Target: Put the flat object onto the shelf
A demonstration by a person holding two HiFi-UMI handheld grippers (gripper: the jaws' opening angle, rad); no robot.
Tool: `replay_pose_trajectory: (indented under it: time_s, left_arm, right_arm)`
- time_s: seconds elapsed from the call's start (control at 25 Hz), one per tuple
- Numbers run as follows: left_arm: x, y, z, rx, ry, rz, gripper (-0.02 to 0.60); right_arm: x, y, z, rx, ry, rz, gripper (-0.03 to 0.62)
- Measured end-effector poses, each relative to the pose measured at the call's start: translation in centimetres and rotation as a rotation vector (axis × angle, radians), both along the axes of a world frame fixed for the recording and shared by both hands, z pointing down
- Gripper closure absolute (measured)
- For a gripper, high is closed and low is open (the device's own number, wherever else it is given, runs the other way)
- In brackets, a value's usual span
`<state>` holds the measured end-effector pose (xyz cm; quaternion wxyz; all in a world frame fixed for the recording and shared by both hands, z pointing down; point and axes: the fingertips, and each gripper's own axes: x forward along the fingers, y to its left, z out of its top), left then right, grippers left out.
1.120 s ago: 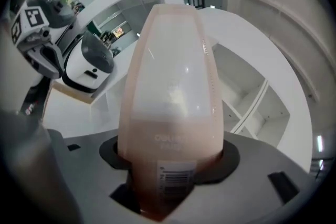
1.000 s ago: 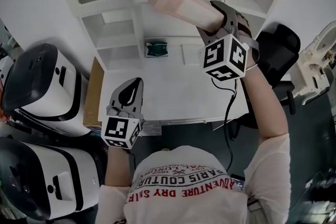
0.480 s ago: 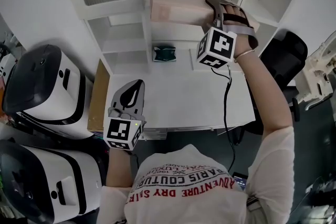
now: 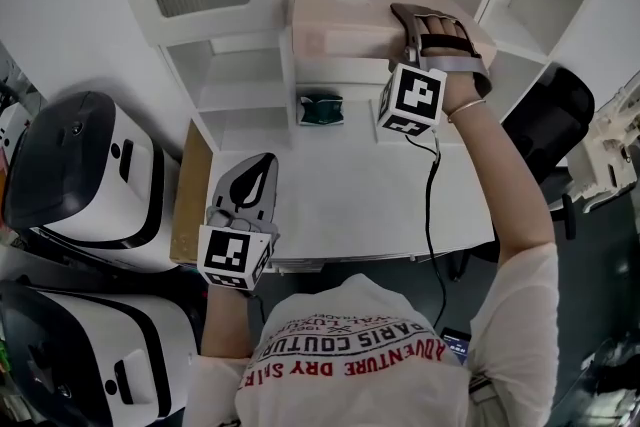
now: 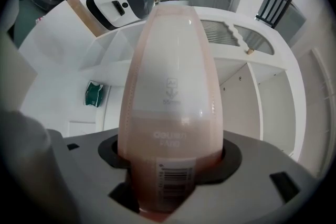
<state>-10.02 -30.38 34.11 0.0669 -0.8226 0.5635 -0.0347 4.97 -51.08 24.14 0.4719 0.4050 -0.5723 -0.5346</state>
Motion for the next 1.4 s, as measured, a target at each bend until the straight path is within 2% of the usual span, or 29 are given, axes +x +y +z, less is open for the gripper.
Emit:
replay_pose_trajectory:
  time_s: [0.36,0.44,0.56,0.8,0.96,1.16,1.4]
  left_arm:
    - [1.2,-2.8,0.9,-0.038,-0.011,0.019,0.568]
    - [1.2,-3.5,0.7,-0.026,-0.013,0.002,0.568]
    - [0.6,-4.6,0.2,-0.007,-0.008,-0.032,0.568]
    - [-0.1,-6.8,0.1,-0.006,0.005,-0.07,0.568]
    - [0.2,-8.0,0.6,-0.016,0.008,-0.072,0.568]
    - [0.2,-9.4,1.1,-0.031,0.005,-0.071,0.568]
    - [0.2,-10.7,1.6,-0.05,0.006,-0.069,0.568]
  right_arm:
    - [-0.8,-2.8,0.8,-0.008,-0.003,-0.031,0.264]
    - [-1.0,-3.5,1.4,-0.04,-0.011,-0.036,0.256]
    - [-1.2,-4.7,3.0,-0.16,-0.035,-0.015,0.215]
    - [-1.6,-7.1,3.2,-0.161,-0.041,-0.027,0.21]
    - [-2.2,-8.4,3.6,-0.214,-0.062,-0.035,0.201]
    - [-2.9,-9.8,3.6,-0.232,-0.075,-0.034,0.187]
    - [-3.7,-11.3,4.2,-0.289,-0.073,-0.024,0.149]
